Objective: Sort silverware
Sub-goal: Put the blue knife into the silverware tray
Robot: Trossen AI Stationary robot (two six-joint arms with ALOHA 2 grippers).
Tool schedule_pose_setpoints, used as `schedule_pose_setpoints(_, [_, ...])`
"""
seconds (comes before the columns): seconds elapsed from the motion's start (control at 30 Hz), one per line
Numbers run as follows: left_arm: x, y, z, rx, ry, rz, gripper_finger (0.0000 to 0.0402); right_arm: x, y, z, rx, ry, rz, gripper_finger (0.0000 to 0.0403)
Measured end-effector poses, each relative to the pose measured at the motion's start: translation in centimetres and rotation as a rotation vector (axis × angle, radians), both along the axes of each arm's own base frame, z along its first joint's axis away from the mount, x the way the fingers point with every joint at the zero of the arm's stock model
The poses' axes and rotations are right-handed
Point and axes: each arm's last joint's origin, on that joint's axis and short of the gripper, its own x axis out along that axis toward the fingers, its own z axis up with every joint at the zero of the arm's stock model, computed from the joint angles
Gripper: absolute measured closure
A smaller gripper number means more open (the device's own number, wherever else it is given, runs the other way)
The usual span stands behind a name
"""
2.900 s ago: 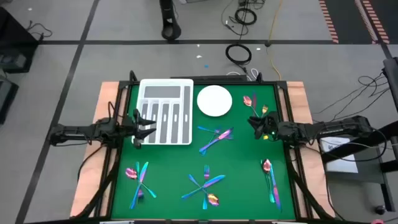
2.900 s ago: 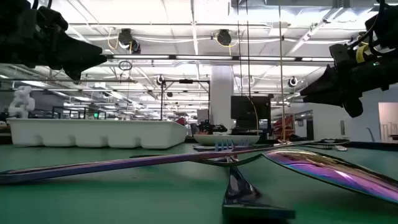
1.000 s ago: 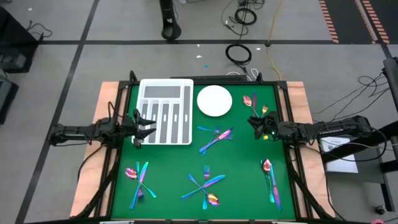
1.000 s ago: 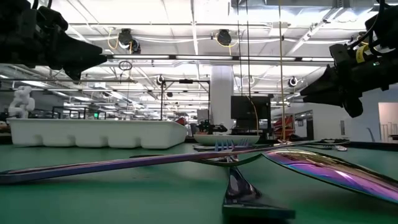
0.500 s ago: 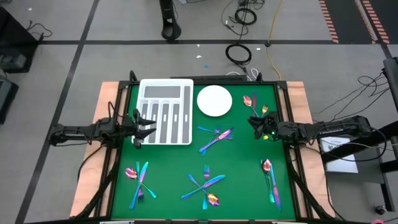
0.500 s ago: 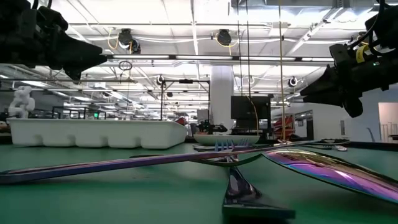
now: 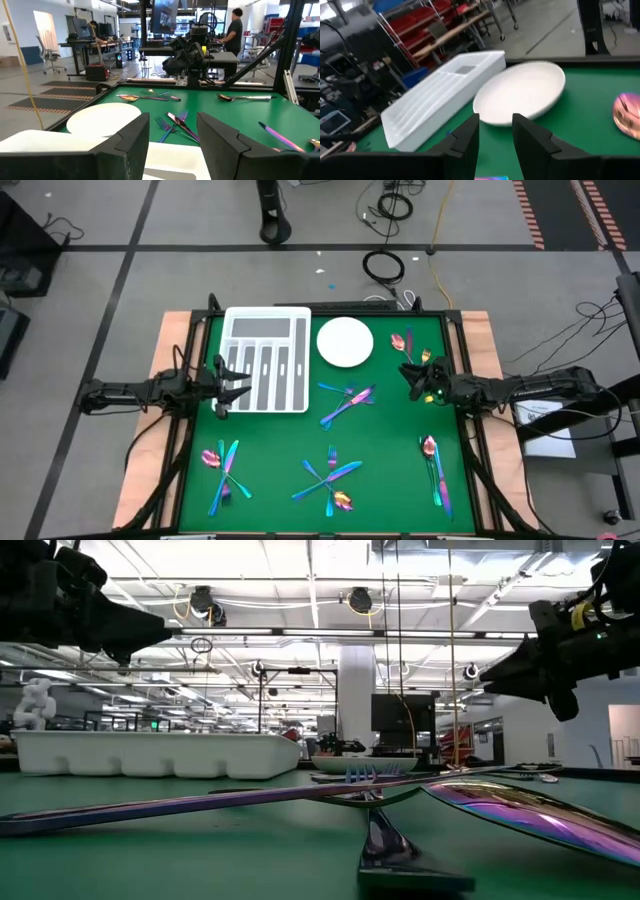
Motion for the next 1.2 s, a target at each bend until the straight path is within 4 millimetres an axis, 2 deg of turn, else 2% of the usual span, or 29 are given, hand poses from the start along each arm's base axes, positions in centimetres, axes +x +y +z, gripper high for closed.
schedule_pose_setpoints(0.1, [0.0,0.0,0.1,-0.002,-0.006,0.002,0.0236,0.0,0.0,0.3,-0.040,-0.007,0.003,0.0298])
schedule_pose_setpoints(0.43, [0.0,0.0,0.7,-0.194,-0.099,-0.024,0.0236,0.2,0.1,1.6,-0.143,-0.075,0.058,0.0298])
schedule_pose_setpoints(0.53, [-0.1,-0.1,1.0,-0.273,-0.131,-0.052,0.0236,0.3,0.3,2.3,-0.207,-0.113,0.140,0.0298])
schedule_pose_setpoints(0.67, [-0.1,-0.1,1.3,-0.292,-0.136,-0.062,0.0236,0.5,0.6,3.3,-0.287,-0.180,0.245,0.0298])
schedule_pose_setpoints(0.83, [0.1,-0.4,3.6,-0.309,-0.132,-0.147,0.0236,1.2,0.8,5.1,-0.331,-0.161,0.276,0.0298])
schedule_pose_setpoints(1.0, [1.7,-0.9,6.6,-0.281,-0.050,-0.205,0.0236,3.1,1.2,8.2,-0.396,-0.121,0.379,0.0298])
schedule_pose_setpoints(1.2, [6.1,-2.2,8.9,-0.258,0.127,-0.251,0.0236,6.9,2.0,11.3,-0.447,0.015,0.492,0.0298])
